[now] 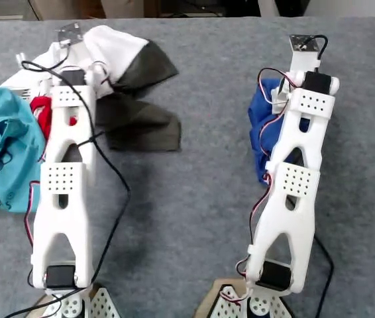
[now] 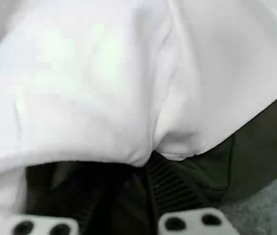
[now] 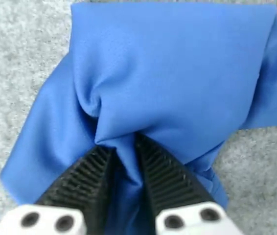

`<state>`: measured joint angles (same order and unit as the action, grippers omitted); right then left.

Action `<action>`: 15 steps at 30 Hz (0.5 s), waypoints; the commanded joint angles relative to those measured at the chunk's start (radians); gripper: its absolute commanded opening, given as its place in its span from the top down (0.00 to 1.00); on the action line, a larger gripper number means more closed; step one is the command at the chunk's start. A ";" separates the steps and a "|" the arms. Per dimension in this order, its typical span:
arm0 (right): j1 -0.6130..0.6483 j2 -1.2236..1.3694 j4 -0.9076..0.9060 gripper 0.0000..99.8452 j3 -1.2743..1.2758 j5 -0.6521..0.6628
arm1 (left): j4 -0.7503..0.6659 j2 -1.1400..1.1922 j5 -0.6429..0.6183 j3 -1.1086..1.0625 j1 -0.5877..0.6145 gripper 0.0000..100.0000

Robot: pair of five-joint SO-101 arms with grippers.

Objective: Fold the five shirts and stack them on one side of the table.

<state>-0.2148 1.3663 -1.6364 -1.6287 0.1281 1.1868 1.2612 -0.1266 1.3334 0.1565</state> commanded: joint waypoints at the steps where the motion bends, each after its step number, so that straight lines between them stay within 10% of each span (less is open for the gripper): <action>1: 0.022 -0.004 0.005 1.00 -0.038 0.003 | 0.127 -0.019 0.002 0.037 0.152 0.98; 8: 0.022 -0.004 0.017 1.00 -0.036 0.003 | 0.517 -0.051 0.209 0.296 0.350 0.98; 15: 0.022 -0.004 0.017 1.00 -0.036 0.003 | 0.563 -0.079 0.381 0.338 0.583 0.98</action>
<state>-0.2148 1.3663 -1.6364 -1.6287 0.1281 1.7315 1.2520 0.2125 1.6264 0.6122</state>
